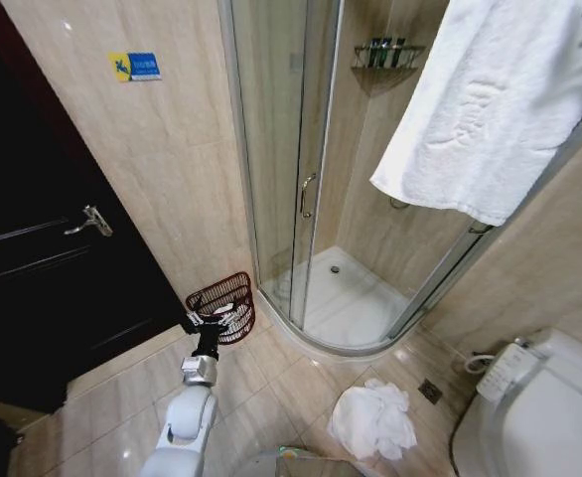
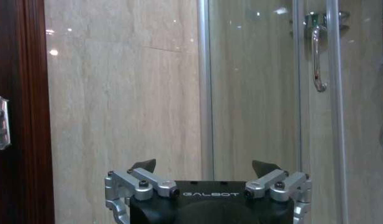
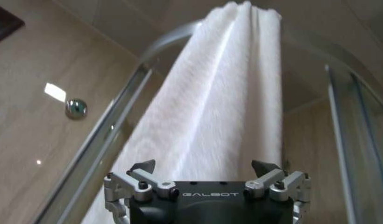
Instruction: Discard the used towel into the hamper.
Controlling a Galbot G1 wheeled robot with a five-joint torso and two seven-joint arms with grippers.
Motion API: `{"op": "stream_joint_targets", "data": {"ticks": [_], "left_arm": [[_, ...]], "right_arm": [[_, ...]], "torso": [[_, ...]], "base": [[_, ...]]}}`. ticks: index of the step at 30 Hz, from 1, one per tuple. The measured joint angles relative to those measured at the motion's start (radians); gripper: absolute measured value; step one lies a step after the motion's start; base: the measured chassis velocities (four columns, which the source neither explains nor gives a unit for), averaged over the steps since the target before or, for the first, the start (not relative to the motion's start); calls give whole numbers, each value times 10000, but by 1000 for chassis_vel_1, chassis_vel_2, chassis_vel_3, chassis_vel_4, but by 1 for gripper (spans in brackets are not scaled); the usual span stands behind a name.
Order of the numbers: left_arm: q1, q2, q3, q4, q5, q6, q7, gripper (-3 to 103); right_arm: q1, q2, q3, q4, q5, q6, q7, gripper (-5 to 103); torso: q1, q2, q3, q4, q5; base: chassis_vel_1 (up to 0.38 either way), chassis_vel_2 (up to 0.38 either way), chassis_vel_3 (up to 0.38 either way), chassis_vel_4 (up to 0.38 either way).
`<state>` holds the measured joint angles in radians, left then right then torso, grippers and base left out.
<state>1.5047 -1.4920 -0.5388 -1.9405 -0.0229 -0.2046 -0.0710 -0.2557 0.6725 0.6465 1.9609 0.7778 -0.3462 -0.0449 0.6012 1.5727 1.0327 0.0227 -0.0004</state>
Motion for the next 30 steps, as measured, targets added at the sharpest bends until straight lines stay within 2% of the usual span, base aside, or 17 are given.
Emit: {"op": "stream_joint_targets", "data": {"ticks": [6, 8, 13, 19, 27, 29, 30], "left_arm": [[64, -1, -83, -30, 2, -23, -4, 100], [87, -2, -101, -30, 9, -52, -6, 100], [70, 33, -101, -29, 10, -58, -9, 100], [42, -1, -183, -27, -9, -69, -28, 100], [97, 19, -266, 101, -63, -206, -46, 100], [72, 23, -268, 167, -72, -251, -48, 100], [72, 23, -268, 167, -72, -251, -48, 100]], "right_arm": [[1579, 291, -1009, -548, -289, -101, 363, 100], [2300, 564, -1421, -788, -495, -228, 821, 100], [3396, 1132, -2102, -1281, -770, -369, 1359, 100], [4389, 1707, -2788, -2166, -1147, -344, 1232, 100], [4971, 1621, -3150, -2731, -1208, -385, 1197, 102], [5030, 1447, -3211, -2795, -1077, -383, 1184, 94], [5030, 1447, -3211, -2795, -1077, -383, 1184, 94]], "torso": [[0, -2, 0, 0, 5], [-1, -2, -1, -1, 4], [-3, -2, -2, -3, 2], [-1, -4, -2, 0, 3], [-1, -4, -2, -1, 4], [-3, -4, -3, -4, 5], [-3, -4, -3, -4, 5]], "base": [[0, 0, 0, 0], [0, 0, 0, 0], [0, 0, 0, 0], [0, 0, 0, 0], [0, 0, 0, 0], [0, 0, 0, 0], [0, 0, 0, 0]]}}
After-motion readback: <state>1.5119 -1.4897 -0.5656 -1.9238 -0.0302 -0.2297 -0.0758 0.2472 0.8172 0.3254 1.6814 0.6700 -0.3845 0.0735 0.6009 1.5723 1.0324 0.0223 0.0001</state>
